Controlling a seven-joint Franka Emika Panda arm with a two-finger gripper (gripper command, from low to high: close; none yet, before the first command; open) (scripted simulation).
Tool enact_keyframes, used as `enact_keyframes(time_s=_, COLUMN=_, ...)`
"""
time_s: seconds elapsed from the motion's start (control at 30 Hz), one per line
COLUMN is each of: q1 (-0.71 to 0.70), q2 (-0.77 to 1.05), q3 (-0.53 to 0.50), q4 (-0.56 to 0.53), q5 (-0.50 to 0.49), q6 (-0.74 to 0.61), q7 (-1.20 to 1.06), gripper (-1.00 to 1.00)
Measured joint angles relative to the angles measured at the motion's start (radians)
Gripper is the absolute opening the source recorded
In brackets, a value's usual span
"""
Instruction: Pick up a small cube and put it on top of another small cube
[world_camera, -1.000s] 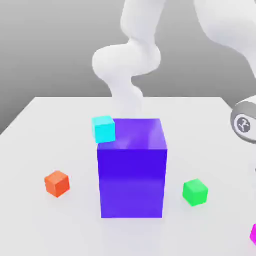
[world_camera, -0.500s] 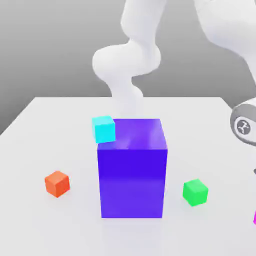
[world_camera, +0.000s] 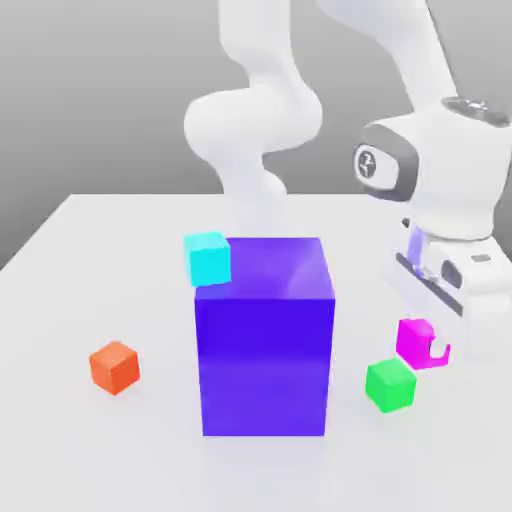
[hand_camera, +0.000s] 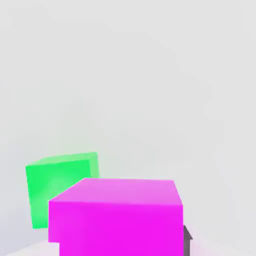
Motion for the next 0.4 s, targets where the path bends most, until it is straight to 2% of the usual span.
enact_keyframes(time_s=0.1, q1=0.013, q2=0.000, q3=-0.002, q4=-0.046, q5=0.026, q6=0.050, q7=-0.026, gripper=-1.00)
enact_keyframes(time_s=0.33, q1=0.019, q2=0.180, q3=0.000, q4=-0.044, q5=0.054, q6=0.228, q7=-0.048, gripper=-1.00)
enact_keyframes(time_s=0.37, q1=0.019, q2=0.199, q3=-0.001, q4=-0.044, q5=0.054, q6=0.246, q7=-0.048, gripper=1.00)
enact_keyframes(time_s=0.4, q1=0.019, q2=0.199, q3=-0.001, q4=-0.044, q5=0.054, q6=0.246, q7=-0.048, gripper=1.00)
